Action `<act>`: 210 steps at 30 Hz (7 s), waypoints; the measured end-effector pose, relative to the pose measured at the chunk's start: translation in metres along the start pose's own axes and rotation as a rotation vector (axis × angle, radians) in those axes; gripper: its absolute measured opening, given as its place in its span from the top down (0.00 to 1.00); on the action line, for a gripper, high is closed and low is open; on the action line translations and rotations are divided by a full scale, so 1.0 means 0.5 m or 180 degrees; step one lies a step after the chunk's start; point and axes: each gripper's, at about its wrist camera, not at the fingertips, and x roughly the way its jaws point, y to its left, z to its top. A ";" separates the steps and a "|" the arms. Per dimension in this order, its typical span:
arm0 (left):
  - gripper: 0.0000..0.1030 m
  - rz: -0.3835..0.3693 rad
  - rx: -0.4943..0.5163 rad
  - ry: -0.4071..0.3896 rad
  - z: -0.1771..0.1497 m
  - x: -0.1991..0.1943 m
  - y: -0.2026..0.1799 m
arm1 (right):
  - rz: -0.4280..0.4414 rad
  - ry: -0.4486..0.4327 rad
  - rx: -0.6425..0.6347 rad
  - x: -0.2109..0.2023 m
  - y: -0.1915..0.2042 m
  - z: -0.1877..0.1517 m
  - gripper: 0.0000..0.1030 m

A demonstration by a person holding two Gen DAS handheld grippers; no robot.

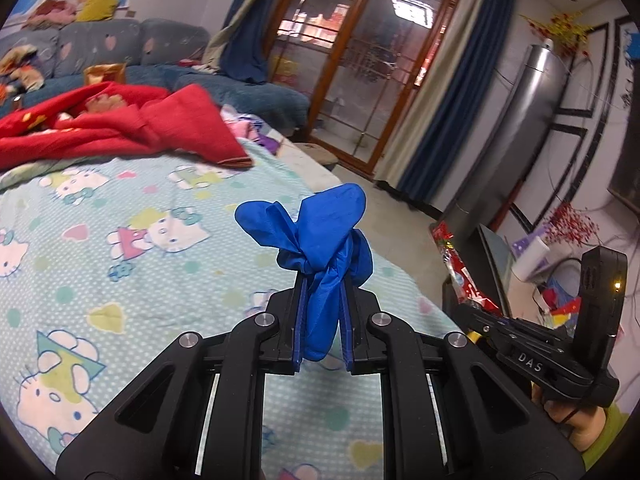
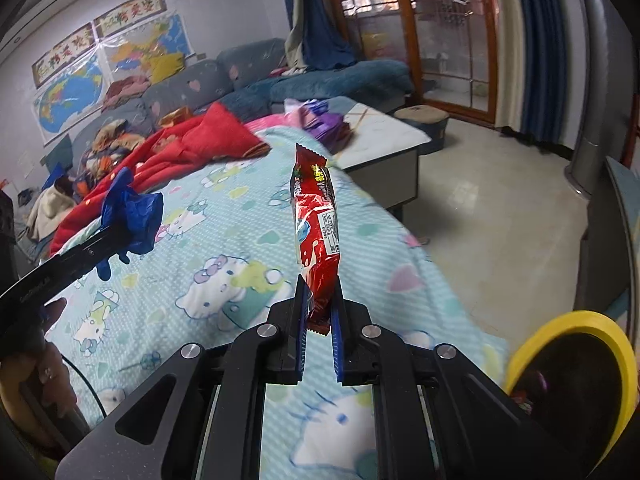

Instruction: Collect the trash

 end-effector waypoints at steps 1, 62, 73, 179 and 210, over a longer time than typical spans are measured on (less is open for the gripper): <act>0.91 -0.0033 0.0030 -0.0005 -0.001 -0.001 -0.010 | -0.0017 -0.0017 0.0009 -0.010 -0.005 -0.004 0.90; 0.91 -0.1213 0.1893 0.0840 -0.240 0.169 -0.493 | -0.1359 -0.0035 0.1369 -0.271 -0.358 -0.340 0.87; 0.85 -0.1250 0.1908 0.1016 -0.254 0.223 -0.532 | -0.1373 -0.0016 0.1380 -0.274 -0.370 -0.353 0.77; 0.11 -0.0136 0.0934 -0.0532 -0.142 -0.202 -0.107 | -0.1278 -0.1653 -0.0013 -0.349 0.124 -0.241 0.06; 0.11 0.0154 0.0473 -0.0163 -0.115 -0.205 -0.004 | -0.0994 -0.1454 -0.0270 -0.311 0.153 -0.199 0.06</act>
